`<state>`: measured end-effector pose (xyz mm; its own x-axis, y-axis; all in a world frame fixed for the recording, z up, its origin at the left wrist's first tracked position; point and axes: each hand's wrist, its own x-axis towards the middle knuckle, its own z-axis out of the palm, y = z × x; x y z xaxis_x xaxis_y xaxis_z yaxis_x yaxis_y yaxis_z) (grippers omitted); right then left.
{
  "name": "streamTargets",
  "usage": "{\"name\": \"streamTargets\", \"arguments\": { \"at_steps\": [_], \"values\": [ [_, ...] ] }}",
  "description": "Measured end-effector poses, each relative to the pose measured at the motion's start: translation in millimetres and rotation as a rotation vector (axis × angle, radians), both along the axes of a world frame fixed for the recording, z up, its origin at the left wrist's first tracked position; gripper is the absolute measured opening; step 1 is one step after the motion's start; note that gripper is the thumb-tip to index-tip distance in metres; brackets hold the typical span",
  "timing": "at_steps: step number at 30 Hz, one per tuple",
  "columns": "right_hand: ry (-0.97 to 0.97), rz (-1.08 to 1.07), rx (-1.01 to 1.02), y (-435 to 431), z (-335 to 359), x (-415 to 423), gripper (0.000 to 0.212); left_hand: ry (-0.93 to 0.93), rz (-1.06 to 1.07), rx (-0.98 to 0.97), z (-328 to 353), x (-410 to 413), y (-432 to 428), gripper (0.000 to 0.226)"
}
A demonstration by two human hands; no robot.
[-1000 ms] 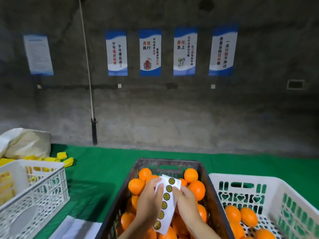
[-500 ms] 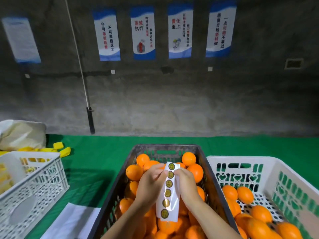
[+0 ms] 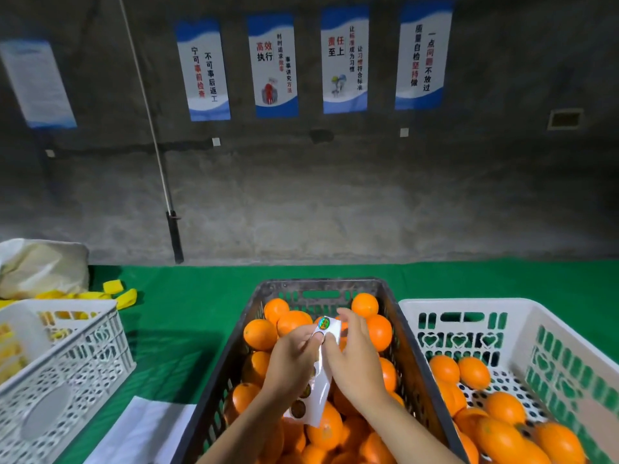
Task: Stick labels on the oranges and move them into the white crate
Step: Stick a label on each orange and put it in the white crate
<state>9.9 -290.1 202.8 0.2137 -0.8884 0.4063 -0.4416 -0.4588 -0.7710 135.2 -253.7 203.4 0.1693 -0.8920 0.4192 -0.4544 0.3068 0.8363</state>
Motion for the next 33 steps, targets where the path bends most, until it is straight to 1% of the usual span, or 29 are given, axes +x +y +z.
{"name": "streamTargets", "arguments": {
  "at_steps": [1,2,4,6,8,9,13,15,17,19,21,22,24,26,28,30,33],
  "values": [
    [0.046,0.0,-0.089,-0.9,-0.6,-0.7,0.039,-0.02,-0.007,-0.012,-1.0,-0.7,-0.2,0.034],
    [0.111,-0.002,-0.181,-1.7,-1.0,-1.6,0.043,-0.047,-0.011,-0.011,-1.8,-1.3,-0.6,0.031],
    [0.244,-0.002,-0.33,-1.0,-1.0,-3.4,0.042,-0.113,0.0,0.006,-3.8,-1.0,-0.7,0.026],
    [0.326,-0.007,-0.433,-3.7,-2.4,-6.1,0.036,-0.191,0.054,0.004,-8.5,1.0,-2.9,0.026],
    [0.335,-0.022,-0.479,-5.5,-0.4,-8.8,0.03,-0.246,0.13,0.025,-9.5,1.7,-3.7,0.028],
    [0.335,-0.038,-0.508,-7.4,-0.2,-10.0,0.028,-0.245,0.134,0.038,-9.3,1.4,-3.7,0.028],
    [0.297,-0.106,-0.612,-8.6,0.0,-9.7,0.03,-0.132,0.05,0.054,-3.7,-1.5,-0.5,0.026],
    [0.268,-0.111,-0.643,-7.5,0.7,-8.4,0.029,-0.082,0.042,0.059,-2.9,-0.6,-1.0,0.027],
    [0.19,-0.108,-0.647,-7.3,1.9,-7.1,0.023,-0.065,0.063,0.07,-1.6,-0.1,-2.4,0.03],
    [0.087,-0.122,-0.617,-5.1,4.8,-5.9,0.016,0.007,0.106,0.068,1.0,1.2,-2.5,0.035],
    [0.018,-0.132,-0.572,-1.6,7.6,-5.2,0.015,0.135,0.23,0.045,6.8,8.6,-4.4,0.038],
    [-0.011,-0.114,-0.535,0.4,8.7,-5.1,0.015,0.203,0.311,0.033,8.4,15.0,-5.9,0.035],
    [-0.075,-0.058,-0.402,4.7,9.4,-4.5,0.017,0.347,0.438,0.049,10.1,28.3,-9.5,0.025],
    [-0.139,-0.026,-0.203,6.5,7.9,-3.4,0.019,0.526,0.517,0.144,10.9,37.1,-11.8,0.019],
    [-0.197,-0.002,0.004,5.9,5.5,-2.7,0.02,0.743,0.531,0.199,11.0,44.9,-11.8,0.019],
    [-0.252,0.051,0.154,4.7,2.1,-1.4,0.022,0.935,0.498,0.188,11.3,54.2,-10.9,0.025],
    [-0.317,0.165,0.331,4.3,-1.1,3.4,0.021,1.09,0.477,0.189,13.4,62.1,-13.0,0.027]
  ]
}}
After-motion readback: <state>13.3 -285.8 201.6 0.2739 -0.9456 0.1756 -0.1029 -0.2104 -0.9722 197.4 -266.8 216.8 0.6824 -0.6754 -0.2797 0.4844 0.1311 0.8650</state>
